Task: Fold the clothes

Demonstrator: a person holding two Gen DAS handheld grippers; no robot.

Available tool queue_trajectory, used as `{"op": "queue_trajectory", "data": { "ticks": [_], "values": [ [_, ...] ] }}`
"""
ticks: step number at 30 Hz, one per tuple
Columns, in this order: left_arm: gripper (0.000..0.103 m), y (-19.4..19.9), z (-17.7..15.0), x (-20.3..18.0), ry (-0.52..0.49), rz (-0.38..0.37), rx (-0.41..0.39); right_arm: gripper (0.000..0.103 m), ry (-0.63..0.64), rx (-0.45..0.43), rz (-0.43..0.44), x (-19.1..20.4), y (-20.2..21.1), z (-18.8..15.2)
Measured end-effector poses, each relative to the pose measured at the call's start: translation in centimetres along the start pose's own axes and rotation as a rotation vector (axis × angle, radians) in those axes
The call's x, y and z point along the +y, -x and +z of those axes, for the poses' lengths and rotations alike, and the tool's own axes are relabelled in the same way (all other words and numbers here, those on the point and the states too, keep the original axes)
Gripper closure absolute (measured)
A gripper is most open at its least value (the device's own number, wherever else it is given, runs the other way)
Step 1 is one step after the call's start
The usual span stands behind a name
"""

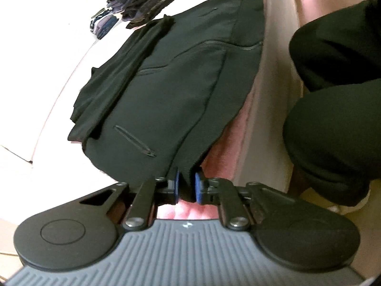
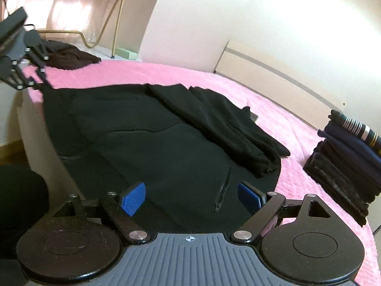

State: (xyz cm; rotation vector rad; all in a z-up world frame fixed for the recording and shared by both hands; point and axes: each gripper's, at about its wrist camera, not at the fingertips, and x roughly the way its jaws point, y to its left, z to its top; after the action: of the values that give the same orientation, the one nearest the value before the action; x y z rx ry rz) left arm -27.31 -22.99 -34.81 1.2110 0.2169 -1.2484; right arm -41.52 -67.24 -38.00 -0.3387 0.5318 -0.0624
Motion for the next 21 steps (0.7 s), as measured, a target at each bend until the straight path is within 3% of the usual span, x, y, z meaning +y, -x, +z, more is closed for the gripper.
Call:
{"op": "queue_trajectory", "data": {
  "ticks": [4,8,10,12,17,20,21],
  "values": [
    [0.093,0.0,1.0,-0.1,0.033,0.070,0.014,0.016,0.024,0.006,0.008,1.6,1.4,-0.1],
    [0.087,-0.8,1.3,-1.8,-0.029,0.128,0.053,0.016,0.050,0.005,0.011,3.3,2.2,-0.6],
    [0.068,-1.3,1.0,-2.9,-0.071,0.157,0.079,0.015,0.046,-0.005,0.012,3.8,2.3,-0.8],
    [0.059,-2.0,0.8,-4.1,-0.132,0.195,0.112,0.015,0.039,-0.020,0.010,4.0,2.4,-0.9],
    [0.065,-3.3,1.3,-6.0,-0.217,0.287,0.159,0.014,0.013,-0.046,0.004,3.8,2.3,-1.0],
    [0.077,-3.7,1.6,-6.7,-0.268,0.322,0.168,0.013,0.034,-0.036,0.000,3.9,2.0,-1.5],
    [0.087,-3.8,1.7,-6.9,-0.279,0.329,0.170,0.013,0.054,-0.026,-0.006,4.1,1.7,-1.7]
  ]
}}
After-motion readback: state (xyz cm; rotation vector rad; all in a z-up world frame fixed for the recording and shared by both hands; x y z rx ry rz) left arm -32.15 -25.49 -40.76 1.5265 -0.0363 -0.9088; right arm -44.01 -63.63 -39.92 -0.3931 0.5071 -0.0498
